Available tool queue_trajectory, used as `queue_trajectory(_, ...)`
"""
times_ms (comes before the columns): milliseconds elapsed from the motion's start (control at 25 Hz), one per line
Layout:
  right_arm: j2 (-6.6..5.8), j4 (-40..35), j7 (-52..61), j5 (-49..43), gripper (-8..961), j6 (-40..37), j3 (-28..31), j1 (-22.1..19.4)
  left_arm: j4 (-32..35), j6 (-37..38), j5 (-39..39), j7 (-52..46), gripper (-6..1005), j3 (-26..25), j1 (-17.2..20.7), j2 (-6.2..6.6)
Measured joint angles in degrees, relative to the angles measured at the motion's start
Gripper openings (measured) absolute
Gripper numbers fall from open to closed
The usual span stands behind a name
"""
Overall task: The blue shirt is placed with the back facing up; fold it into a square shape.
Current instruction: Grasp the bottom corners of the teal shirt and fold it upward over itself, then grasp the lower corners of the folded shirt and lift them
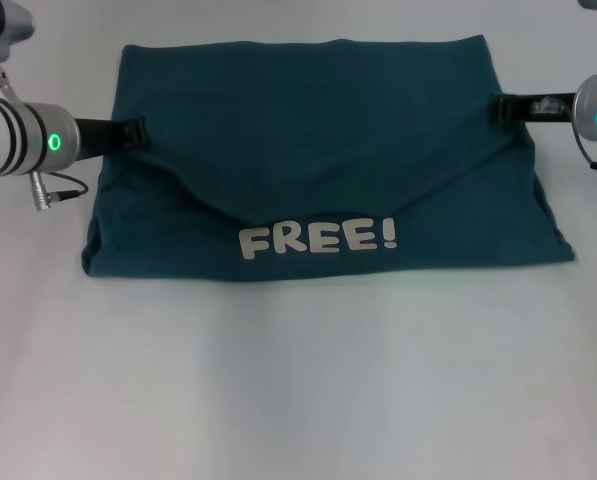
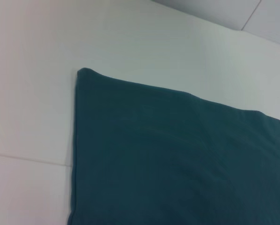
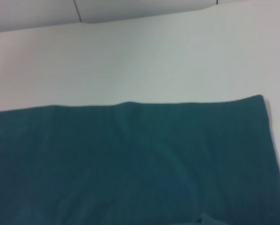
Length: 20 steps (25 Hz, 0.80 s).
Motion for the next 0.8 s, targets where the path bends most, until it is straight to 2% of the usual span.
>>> queue_trajectory(120,-0.23,0.2,0.0,-0.1,202,-0.7,-0.9,0.0,-0.2,0.1,0.0,-0.4,23,0.1,0.1,-0.06)
queue_trajectory(320,-0.33,0.4,1.5,-1.1,210,-0.9,-1.1,0.1,-0.6,0.1,-0.3,-1.2,85,-0.5,0.4,-0.13)
queue_trajectory(440,-0.65,0.3,2.6,-1.4,214,-1.3,-1.0,-0.2,-0.4,0.3,-0.4,-2.7,193,-0.6,0.9,-0.2)
queue_trajectory(560,-1.18,-0.4,4.2,-1.3,331,-2.9,-0.2,-0.9,1.2,1.4,-0.8,-3.6,302,-0.6,2.1,-0.52)
queue_trajectory(680,-1.24,-3.7,4.7,0.4,448,-7.6,2.3,-3.8,6.3,5.3,-3.5,-3.9,382,-0.7,5.3,-1.55)
queue_trajectory(760,-0.73,-7.7,4.2,3.2,674,-12.4,3.7,-7.2,10.8,9.4,-7.6,-3.6,435,-0.7,8.7,-2.2)
queue_trajectory(800,-0.39,-9.9,3.6,5.6,689,-15.2,4.2,-9.2,10.8,9.4,-7.6,-3.6,462,-0.7,8.7,-2.2)
